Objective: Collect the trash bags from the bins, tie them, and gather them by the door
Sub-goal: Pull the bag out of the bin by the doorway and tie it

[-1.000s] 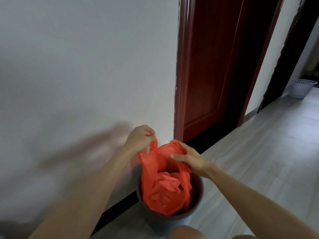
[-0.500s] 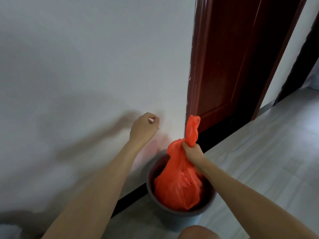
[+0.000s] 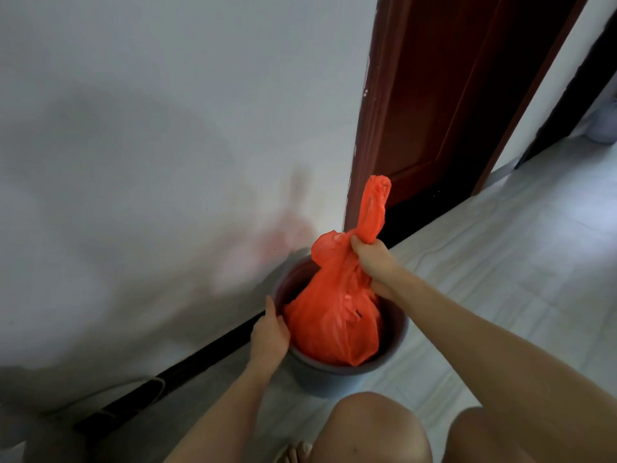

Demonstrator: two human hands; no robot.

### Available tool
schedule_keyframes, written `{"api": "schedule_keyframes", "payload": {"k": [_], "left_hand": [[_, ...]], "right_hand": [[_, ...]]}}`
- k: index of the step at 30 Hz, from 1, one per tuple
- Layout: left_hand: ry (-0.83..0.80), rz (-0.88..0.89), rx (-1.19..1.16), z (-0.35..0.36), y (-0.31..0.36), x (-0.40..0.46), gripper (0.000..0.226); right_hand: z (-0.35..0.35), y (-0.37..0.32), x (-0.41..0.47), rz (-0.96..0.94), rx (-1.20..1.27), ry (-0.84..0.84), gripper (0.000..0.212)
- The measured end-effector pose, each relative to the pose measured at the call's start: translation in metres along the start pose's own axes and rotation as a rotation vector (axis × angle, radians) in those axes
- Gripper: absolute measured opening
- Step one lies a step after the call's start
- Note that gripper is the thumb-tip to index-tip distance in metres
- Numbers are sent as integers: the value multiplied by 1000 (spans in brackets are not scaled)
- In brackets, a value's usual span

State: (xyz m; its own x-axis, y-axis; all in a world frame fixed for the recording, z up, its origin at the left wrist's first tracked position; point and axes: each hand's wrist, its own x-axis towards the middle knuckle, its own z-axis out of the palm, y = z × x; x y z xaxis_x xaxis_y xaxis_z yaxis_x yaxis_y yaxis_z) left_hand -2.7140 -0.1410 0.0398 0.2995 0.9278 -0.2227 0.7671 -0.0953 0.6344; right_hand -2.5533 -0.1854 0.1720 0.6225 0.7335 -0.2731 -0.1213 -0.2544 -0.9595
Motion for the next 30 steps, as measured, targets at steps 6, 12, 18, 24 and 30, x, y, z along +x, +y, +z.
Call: {"api": "schedule_keyframes", "payload": {"k": [6,12,18,24,30], "left_hand": [[104,-26,91,7,3,-5,53],[93,26,150,11,13,-3,54],[-13,107,-91,5,15,4,46],[-334,-175,-478,7,22,15,52],[-251,-294,-574,9,10,13,25]], "right_hand": [[-4,4,-3,48,177,67,28],[-42,13,3,124,524,299,29],[-60,8,9,95,613,252,28],[-31,-3,5,10,506,-64,32],[-42,-36,3,-80,672,32,35]]}}
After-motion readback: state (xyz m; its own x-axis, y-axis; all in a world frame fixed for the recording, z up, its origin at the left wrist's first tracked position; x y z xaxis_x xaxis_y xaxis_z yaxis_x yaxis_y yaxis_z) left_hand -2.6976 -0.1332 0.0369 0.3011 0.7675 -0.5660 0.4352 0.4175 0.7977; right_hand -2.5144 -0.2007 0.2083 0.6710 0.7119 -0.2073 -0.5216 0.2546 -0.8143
